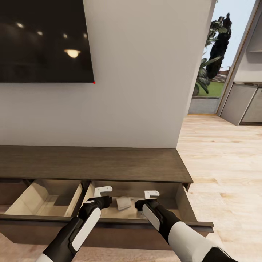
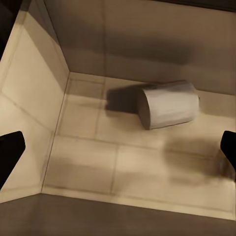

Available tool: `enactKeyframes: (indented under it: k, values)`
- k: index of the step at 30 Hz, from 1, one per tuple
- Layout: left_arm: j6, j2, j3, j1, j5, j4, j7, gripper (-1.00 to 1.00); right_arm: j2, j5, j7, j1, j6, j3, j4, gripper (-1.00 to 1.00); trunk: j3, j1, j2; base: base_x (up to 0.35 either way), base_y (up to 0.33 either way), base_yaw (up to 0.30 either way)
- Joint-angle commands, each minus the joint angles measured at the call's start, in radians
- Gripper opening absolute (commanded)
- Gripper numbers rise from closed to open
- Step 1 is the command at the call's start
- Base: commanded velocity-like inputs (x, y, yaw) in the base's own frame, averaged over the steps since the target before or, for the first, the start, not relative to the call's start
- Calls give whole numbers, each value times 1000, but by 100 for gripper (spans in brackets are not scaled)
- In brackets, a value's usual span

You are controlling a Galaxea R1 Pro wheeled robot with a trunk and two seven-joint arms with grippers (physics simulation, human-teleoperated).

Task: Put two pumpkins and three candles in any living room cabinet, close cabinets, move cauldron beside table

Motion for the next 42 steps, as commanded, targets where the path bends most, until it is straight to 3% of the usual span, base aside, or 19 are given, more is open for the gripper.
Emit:
enactKeyframes:
  k: [1,6,10,25,42]
  values:
    - [1,1,-3,-1,10,-1,10,100,0,-5,-5,-2,-5,4,1,100,-1,0,0,0,0,0]
    - [0,1,-3,-1,10,-1,9,100,0,-1,0,-4,-130,6,35,100,-1,0,0,0,0,0]
    - [1,1,-3,-2,10,-1,8,100,0,-1,0,-4,-151,8,55,100,2,-4,7,0,0,0]
    - [10,1,-5,-2,11,-3,2,100,0,-4,2,-4,-137,9,51,100,49,-62,112,0,0,0]
    - [18,1,-1,-2,24,-3,2,100,0,-16,-4,-5,-46,8,24,100,102,-127,231,0,0,0]
